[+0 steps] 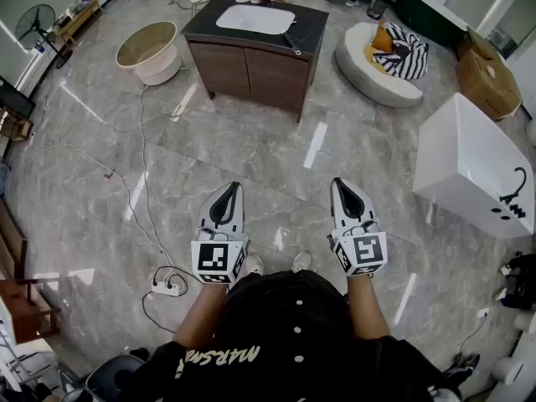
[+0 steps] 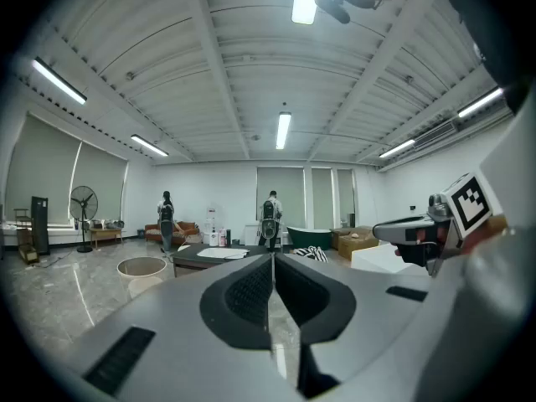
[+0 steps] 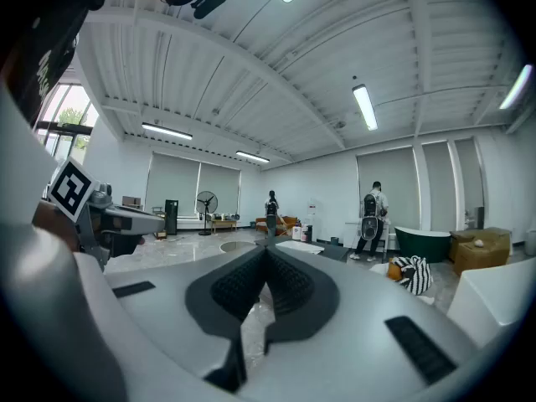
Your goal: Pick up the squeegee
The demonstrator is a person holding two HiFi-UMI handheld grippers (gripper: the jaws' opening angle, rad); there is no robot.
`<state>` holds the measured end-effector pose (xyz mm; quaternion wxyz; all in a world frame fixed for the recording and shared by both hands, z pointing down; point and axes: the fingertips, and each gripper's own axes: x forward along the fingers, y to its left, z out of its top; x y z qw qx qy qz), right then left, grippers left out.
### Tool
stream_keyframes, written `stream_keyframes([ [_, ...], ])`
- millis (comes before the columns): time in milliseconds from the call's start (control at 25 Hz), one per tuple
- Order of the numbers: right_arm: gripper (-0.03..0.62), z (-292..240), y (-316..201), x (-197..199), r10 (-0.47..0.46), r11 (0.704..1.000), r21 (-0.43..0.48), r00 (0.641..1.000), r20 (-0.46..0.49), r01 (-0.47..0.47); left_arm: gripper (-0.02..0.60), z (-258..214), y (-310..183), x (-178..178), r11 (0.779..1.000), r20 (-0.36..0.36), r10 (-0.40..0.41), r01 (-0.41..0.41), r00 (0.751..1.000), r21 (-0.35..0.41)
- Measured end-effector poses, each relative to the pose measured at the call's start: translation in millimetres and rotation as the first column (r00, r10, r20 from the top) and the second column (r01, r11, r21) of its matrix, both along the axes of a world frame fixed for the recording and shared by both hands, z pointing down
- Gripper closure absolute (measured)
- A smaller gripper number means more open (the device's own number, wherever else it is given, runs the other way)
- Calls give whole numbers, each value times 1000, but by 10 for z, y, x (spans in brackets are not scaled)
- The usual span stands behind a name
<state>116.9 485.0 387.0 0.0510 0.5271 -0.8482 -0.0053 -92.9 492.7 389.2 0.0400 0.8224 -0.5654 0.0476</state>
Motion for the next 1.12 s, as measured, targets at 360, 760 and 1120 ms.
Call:
stream_keyframes([
  [360, 599, -8, -37, -20, 9, 1000, -7, 1000, 10, -8, 563, -19, -30, -57, 1000, 4, -5, 5, 1000, 2],
  [760, 599, -49, -7, -160, 5, 1000, 20, 1000, 15, -6, 563, -24, -5, -131, 1000, -6, 9, -9, 1000, 10],
  [1120, 599, -21, 58, -494, 49, 999, 17, 999, 8, -49, 563, -66, 12, -475, 999, -5, 37, -37, 999, 25],
])
